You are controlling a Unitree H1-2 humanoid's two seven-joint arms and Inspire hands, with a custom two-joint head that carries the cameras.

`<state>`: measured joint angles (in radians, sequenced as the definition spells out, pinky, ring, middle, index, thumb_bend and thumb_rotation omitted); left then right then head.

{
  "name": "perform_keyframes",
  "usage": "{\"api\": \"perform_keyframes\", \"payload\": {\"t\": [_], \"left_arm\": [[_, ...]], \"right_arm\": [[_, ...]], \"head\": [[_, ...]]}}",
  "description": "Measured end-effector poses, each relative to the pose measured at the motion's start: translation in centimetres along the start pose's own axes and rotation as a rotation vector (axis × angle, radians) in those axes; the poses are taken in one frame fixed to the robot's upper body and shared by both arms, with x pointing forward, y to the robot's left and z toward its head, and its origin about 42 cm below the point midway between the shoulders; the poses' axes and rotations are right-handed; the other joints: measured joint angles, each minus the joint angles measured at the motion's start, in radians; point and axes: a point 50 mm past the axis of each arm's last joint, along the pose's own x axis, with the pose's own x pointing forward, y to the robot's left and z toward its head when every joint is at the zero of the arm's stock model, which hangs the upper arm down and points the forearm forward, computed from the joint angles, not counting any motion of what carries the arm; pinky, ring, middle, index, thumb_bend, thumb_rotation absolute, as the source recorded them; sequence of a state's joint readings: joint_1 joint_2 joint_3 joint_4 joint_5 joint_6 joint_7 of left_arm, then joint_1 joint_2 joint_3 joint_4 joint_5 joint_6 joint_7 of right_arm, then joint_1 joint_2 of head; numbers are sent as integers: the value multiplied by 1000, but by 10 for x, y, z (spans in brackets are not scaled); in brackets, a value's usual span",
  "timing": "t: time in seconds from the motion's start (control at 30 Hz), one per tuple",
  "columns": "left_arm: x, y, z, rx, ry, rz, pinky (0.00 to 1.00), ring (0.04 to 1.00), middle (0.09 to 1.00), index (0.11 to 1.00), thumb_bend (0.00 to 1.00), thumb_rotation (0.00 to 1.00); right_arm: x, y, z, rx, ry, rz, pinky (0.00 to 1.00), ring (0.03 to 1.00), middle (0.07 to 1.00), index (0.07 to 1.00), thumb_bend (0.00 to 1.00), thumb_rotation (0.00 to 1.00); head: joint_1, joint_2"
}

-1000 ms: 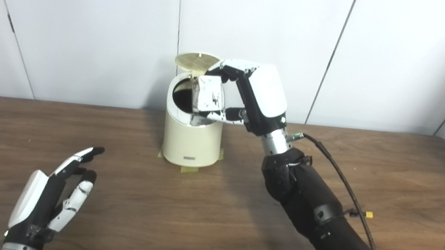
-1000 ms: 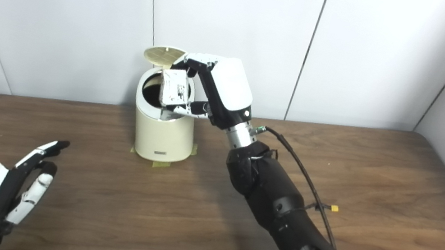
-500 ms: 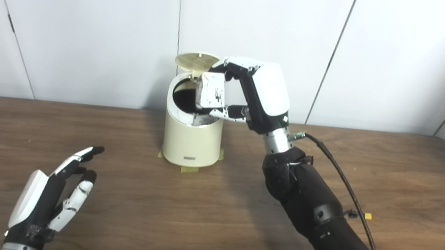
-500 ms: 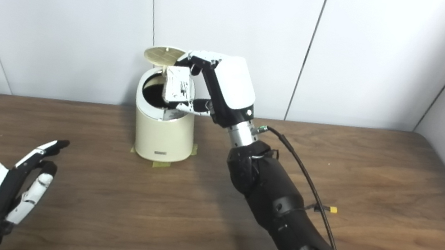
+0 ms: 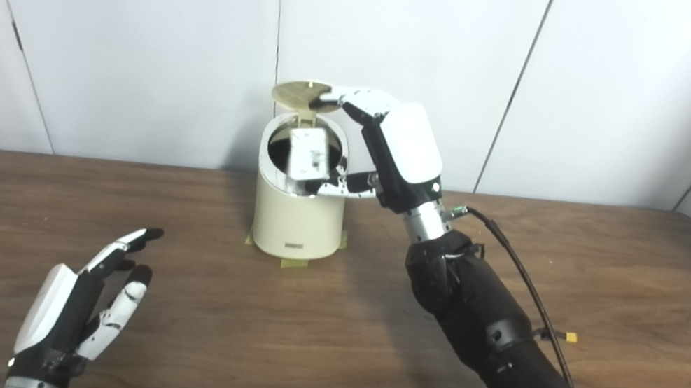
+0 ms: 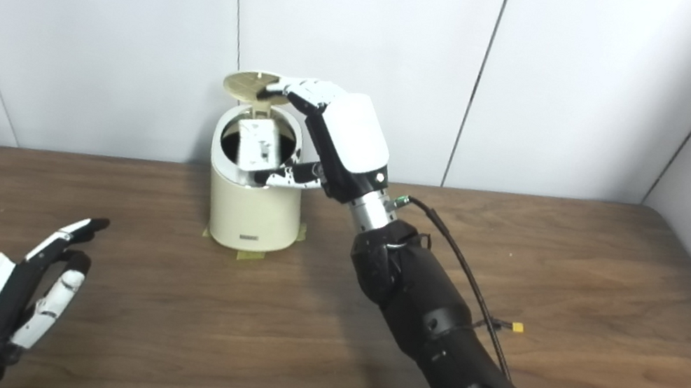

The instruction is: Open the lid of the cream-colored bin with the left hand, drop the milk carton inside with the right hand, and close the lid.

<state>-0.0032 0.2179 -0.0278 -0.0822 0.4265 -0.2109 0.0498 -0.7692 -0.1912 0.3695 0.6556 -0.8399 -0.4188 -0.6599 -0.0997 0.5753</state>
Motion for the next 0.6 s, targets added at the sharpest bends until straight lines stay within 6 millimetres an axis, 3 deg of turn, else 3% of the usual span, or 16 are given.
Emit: {"api": "perform_keyframes", "payload": {"t": [0.47,0.6], "left_arm": [[0,0,1,8,-5,14,763,848,871,844,402,995],[1,0,1,9,-6,14,768,849,872,845,405,999]], "right_arm": [[1,-2,2,-3,-9,-8,812,898,921,911,956,182],[2,-3,1,6,-2,-20,798,898,923,926,711,433]], "head": [[0,-3],[0,-3]]}}
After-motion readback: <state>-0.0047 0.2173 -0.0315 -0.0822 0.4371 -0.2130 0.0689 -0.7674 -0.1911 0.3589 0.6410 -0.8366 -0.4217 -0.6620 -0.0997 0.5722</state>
